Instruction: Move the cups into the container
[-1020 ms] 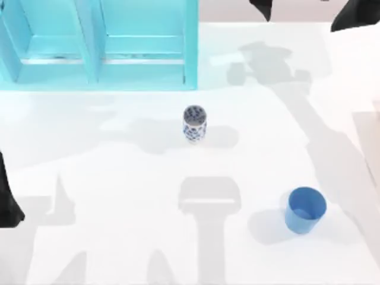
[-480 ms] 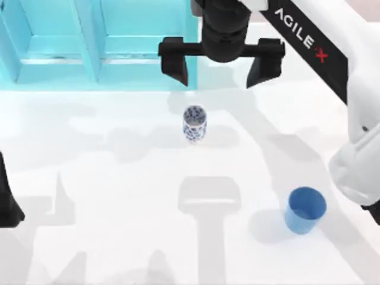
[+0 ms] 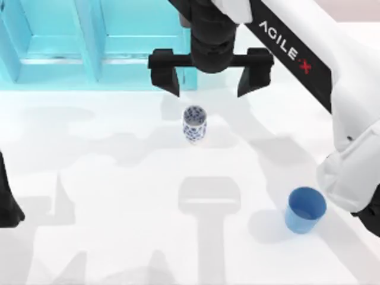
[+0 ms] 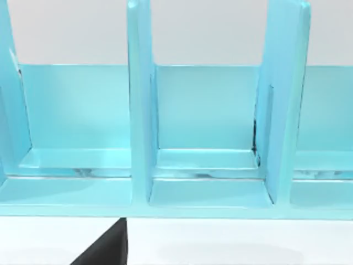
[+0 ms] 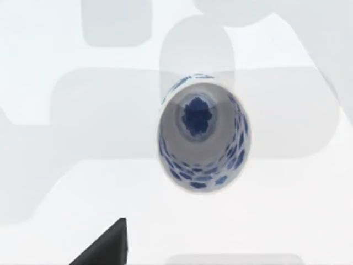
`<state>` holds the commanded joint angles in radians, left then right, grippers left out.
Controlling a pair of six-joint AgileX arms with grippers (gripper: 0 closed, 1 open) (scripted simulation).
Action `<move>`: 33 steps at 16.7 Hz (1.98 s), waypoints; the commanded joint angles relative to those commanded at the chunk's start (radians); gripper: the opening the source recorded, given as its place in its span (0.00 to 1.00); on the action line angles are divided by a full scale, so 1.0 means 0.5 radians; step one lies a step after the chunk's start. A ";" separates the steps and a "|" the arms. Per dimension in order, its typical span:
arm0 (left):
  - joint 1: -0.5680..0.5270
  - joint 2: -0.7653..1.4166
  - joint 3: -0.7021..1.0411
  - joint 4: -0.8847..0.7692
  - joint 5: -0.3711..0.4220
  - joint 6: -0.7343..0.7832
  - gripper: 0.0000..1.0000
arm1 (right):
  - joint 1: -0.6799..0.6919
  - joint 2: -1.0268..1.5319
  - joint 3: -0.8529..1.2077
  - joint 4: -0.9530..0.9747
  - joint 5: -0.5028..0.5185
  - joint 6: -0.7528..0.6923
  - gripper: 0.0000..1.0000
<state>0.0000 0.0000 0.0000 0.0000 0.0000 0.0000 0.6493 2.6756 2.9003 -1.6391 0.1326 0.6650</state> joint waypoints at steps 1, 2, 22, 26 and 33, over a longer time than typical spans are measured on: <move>0.000 0.000 0.000 0.000 0.000 0.000 1.00 | -0.009 0.001 -0.004 0.003 -0.002 -0.002 1.00; 0.000 0.000 0.000 0.000 0.000 0.000 1.00 | -0.009 0.000 -0.009 0.008 -0.002 -0.002 1.00; 0.000 0.000 0.000 0.000 0.000 0.000 1.00 | -0.044 -0.174 -1.140 0.971 -0.010 -0.045 0.85; 0.000 0.000 0.000 0.000 0.000 0.000 1.00 | -0.044 -0.174 -1.140 0.971 -0.010 -0.045 0.55; 0.000 0.000 0.000 0.000 0.000 0.000 1.00 | -0.044 -0.174 -1.140 0.971 -0.010 -0.045 0.02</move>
<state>0.0000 0.0000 0.0000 0.0000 0.0000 0.0000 0.6271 2.5884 2.3301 -1.1534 0.1278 0.6424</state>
